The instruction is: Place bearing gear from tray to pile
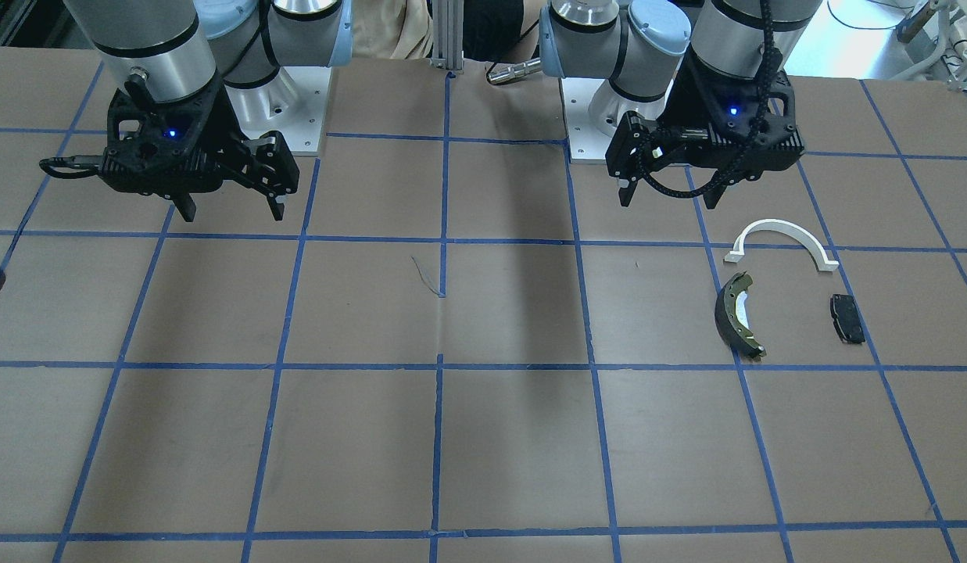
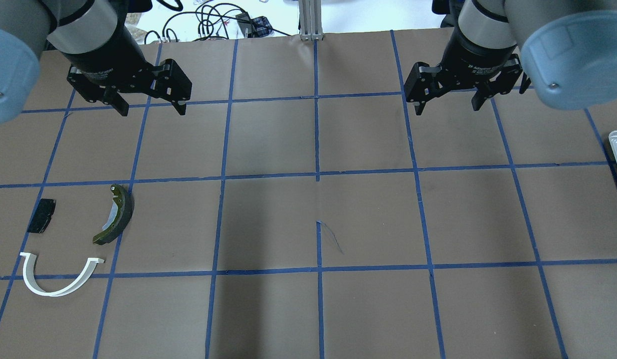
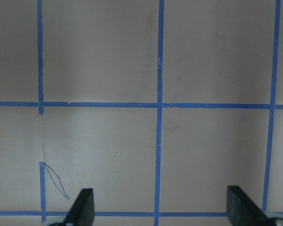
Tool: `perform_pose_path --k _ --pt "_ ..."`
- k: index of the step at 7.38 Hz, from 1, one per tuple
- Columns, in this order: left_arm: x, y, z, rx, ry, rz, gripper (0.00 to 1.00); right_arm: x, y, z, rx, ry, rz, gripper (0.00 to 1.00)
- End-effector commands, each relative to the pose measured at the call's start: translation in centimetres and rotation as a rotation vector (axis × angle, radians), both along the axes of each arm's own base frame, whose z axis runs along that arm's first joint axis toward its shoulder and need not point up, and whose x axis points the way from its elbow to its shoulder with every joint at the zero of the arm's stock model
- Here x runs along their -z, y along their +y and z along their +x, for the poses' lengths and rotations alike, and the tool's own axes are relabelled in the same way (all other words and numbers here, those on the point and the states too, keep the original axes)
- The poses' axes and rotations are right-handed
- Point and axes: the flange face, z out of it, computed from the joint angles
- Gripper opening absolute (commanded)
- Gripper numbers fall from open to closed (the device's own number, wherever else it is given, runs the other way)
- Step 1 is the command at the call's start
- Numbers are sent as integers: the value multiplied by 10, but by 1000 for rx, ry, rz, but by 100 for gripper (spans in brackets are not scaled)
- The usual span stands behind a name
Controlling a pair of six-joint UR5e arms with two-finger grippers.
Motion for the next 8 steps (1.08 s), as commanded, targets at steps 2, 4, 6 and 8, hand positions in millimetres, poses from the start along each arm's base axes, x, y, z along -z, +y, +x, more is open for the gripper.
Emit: perform_pose_path --k 2,4,6,8 --pt "2 3 -2 0 31 19 100 0 -3 -3 10 -6 -3 100" --pt "1 3 -2 4 28 18 100 18 -29 -78 122 0 24 100" --pt "0 4 -2 7 29 16 100 32 -36 -200 186 -4 31 100" --pt "0 4 0 6 24 15 100 67 -55 -296 263 23 3 100"
